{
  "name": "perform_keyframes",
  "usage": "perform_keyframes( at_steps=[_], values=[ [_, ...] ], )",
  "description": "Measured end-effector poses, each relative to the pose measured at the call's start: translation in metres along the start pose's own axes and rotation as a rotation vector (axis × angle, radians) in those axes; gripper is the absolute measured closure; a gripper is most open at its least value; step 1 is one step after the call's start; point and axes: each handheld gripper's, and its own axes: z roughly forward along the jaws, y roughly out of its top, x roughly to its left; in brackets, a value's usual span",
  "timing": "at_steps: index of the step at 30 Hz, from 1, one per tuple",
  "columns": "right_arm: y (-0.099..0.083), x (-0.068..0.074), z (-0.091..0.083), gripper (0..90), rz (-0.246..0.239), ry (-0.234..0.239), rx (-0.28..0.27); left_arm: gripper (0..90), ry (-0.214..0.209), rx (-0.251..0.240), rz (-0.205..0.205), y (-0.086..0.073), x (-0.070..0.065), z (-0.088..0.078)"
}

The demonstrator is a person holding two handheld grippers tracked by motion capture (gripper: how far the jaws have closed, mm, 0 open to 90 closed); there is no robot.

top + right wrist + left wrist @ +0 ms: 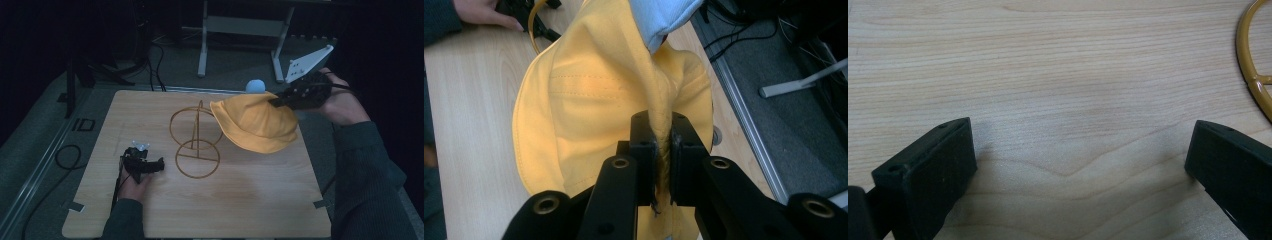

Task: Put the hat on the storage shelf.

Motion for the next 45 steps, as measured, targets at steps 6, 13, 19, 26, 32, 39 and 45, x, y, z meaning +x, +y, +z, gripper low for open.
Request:
perform_keyframes(
  at_steps=[6,13,19,26,32,39,45],
  values=[
    [0.008,-0.001,0.002,83.4,-0.005,0.000,-0.009,0.0,0.000,0.000,0.000,0.000,0.000,0.000],
    [0.017,-0.002,0.009,83.4,-0.001,0.006,-0.030,0.0,0.000,0.000,0.000,0.000,0.000,0.000],
    [0.028,-0.002,0.016,83.4,-0.005,0.009,-0.047,0.0,0.000,0.000,0.000,0.000,0.000,0.000],
    [0.037,-0.001,0.026,83.3,-0.009,0.009,-0.062,0.0,0.000,-0.001,-0.001,0.000,0.000,0.000],
    [0.049,-0.001,0.039,83.2,-0.007,0.013,-0.072,0.0,0.000,0.000,0.000,0.000,0.000,0.000],
    [0.061,0.000,0.052,83.1,-0.011,0.022,-0.079,0.0,-0.001,0.002,0.000,0.000,0.000,0.000],
    [0.073,0.003,0.067,83.0,-0.017,0.044,-0.076,0.0,-0.002,0.002,0.003,0.000,0.000,0.000]
  ],
)
